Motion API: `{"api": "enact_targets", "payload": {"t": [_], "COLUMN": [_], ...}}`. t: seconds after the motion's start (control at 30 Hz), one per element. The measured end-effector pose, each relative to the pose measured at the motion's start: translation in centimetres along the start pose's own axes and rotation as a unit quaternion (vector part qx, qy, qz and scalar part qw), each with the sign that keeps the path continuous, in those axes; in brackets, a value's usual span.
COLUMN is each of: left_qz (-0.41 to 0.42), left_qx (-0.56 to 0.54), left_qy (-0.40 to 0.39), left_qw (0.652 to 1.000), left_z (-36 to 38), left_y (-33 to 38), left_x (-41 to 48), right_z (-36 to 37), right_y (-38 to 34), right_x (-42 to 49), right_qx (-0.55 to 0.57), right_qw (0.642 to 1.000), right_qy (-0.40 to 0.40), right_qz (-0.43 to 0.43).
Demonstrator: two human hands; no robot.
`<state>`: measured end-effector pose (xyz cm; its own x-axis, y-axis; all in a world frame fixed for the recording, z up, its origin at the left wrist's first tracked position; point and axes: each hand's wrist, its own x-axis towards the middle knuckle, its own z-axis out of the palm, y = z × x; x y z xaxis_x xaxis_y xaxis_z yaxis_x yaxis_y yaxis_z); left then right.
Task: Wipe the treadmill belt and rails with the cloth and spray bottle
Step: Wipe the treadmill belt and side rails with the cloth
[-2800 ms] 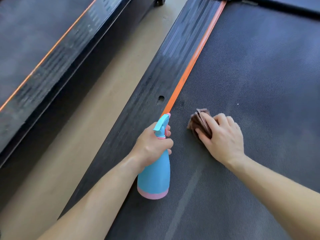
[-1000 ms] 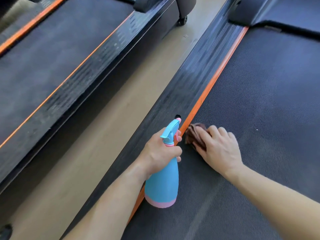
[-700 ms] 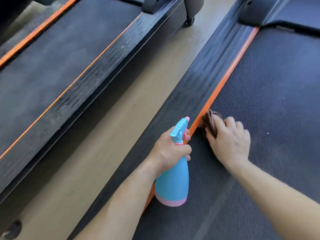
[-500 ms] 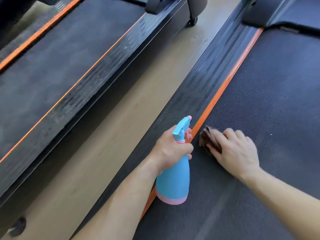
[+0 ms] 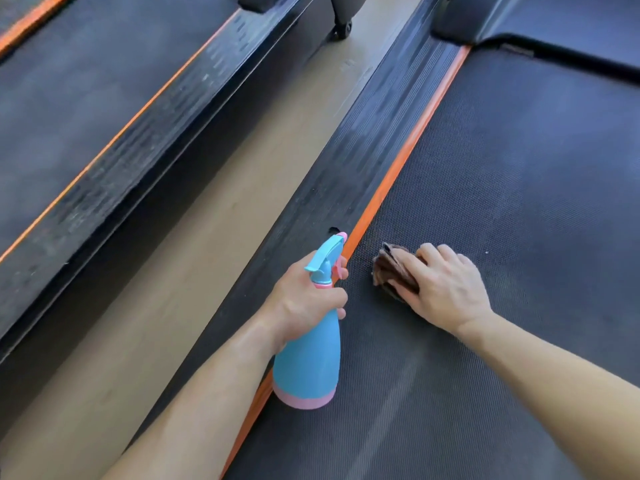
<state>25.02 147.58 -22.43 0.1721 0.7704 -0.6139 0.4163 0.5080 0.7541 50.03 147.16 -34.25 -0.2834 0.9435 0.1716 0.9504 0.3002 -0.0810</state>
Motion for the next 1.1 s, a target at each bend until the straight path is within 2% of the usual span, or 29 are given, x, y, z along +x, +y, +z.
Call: {"api": "enact_targets", "payload": {"t": [0.1, 0.23, 0.3, 0.43, 0.5, 0.57, 0.63, 0.7, 0.77, 0.87, 1.0, 1.1], "left_qz": [-0.002, 0.006, 0.009, 0.001, 0.004, 0.007, 0.005, 0.008, 0.01, 0.013, 0.004, -0.01], "left_qx": [0.004, 0.025, 0.025, 0.019, 0.024, 0.031, 0.033, 0.045, 0.066, 0.099, 0.139, 0.154], "left_qy": [-0.004, -0.009, -0.014, -0.019, -0.032, -0.049, -0.063, -0.073, -0.089, -0.101, -0.134, -0.152], "left_qw": [1.0, 1.0, 1.0, 1.0, 0.999, 0.998, 0.997, 0.996, 0.994, 0.99, 0.981, 0.976], "left_z": [0.2, 0.6, 0.8, 1.3, 1.7, 2.4, 3.1, 3.7, 4.3, 5.2, 7.6, 9.4], "left_y": [-0.2, -0.4, -0.4, -0.2, -0.1, 0.1, 0.1, 0.1, 0.4, 1.7, 3.4, 3.5], "left_x": [0.1, 0.3, 0.1, -0.2, -0.2, 0.0, 0.0, -0.1, -0.1, -0.3, -0.6, -1.2], "right_z": [0.1, -0.5, -0.5, -1.5, -1.5, -0.8, -0.5, -1.1, -2.0, -2.4, -3.2, -3.4], "right_y": [0.5, 1.0, -1.1, -3.6, -2.7, -1.5, 0.9, 4.7, 7.0, 4.9, -0.6, -1.9], "right_x": [3.2, 6.4, 3.7, -5.7, -6.1, -4.5, -2.1, -0.5, -1.3, -6.7, -15.8, -18.6], "right_qx": [0.0, 0.008, -0.005, 0.029, 0.037, 0.031, 0.022, 0.009, 0.003, -0.014, 0.03, 0.035], "right_qw": [0.995, 0.978, 0.982, 0.999, 0.996, 0.998, 0.997, 0.979, 0.962, 0.97, 0.982, 0.985], "right_qy": [0.025, 0.001, 0.017, -0.02, -0.041, -0.029, 0.017, 0.016, 0.012, 0.047, 0.016, -0.008], "right_qz": [0.097, 0.209, 0.188, -0.016, -0.065, -0.038, 0.073, 0.203, 0.272, 0.239, 0.184, 0.169]}}
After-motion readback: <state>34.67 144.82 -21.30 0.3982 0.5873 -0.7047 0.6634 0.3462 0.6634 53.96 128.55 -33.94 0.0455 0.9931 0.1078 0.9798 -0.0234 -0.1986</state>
